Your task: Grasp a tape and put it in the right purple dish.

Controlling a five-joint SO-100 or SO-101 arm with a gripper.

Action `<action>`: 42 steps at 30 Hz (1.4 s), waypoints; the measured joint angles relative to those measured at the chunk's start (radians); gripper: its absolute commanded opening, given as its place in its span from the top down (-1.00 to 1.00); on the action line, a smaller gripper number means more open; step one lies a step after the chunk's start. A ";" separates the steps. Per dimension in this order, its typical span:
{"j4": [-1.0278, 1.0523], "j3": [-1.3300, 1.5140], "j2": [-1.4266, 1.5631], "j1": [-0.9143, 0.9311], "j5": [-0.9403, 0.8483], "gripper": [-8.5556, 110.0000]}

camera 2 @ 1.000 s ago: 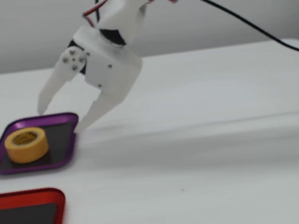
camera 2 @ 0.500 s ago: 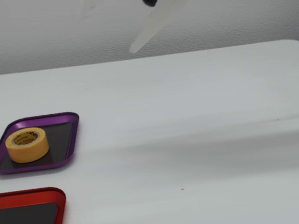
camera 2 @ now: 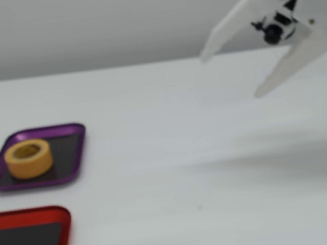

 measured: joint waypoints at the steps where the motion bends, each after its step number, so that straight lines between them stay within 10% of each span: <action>1: -0.005 0.064 0.060 0.000 -0.003 0.43; 9: 0.054 0.383 0.469 -0.002 -0.006 0.43; 18: 0.101 0.472 0.474 -0.005 -0.017 0.46; 24: 0.103 0.489 0.474 -0.005 -0.017 0.88; 42: 0.103 0.522 0.474 -0.005 -0.017 0.86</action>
